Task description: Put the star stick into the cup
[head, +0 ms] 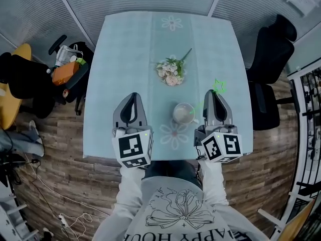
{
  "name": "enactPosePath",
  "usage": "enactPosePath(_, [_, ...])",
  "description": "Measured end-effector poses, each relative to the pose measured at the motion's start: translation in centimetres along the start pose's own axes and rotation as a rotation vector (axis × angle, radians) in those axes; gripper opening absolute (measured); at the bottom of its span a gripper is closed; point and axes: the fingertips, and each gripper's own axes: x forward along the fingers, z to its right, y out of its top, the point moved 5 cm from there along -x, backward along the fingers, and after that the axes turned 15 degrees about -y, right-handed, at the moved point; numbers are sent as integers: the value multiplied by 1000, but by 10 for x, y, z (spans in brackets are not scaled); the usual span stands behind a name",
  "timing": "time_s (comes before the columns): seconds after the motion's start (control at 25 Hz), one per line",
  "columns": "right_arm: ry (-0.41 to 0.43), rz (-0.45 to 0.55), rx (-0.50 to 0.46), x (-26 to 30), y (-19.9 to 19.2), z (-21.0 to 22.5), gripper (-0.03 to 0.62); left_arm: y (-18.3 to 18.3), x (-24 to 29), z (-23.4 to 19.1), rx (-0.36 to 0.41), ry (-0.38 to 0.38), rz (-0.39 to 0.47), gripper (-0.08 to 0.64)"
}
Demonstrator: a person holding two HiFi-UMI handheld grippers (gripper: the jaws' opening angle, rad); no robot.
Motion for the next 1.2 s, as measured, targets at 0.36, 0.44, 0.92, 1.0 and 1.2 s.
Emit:
enactPosePath(0.36, [9,-79,17,17,-36,5,15,-29,25,0,-23,-19,-69,3])
enactPosePath(0.44, [12,-96,20,20,-43,8,15,-35,29,1,-27,-20,-81,5])
enactPosePath(0.92, [42,-206,3,29,-91,25,15,-82,41,12,-78,-2,-181,3])
enactPosePath(1.0, [42,-222,8,31,-98,26,15,-87,43,13,-82,-7,-185,3])
enactPosePath(1.2, [57,-258,-5,34,-115,24,15,-101,47,14,-101,-2,-211,5])
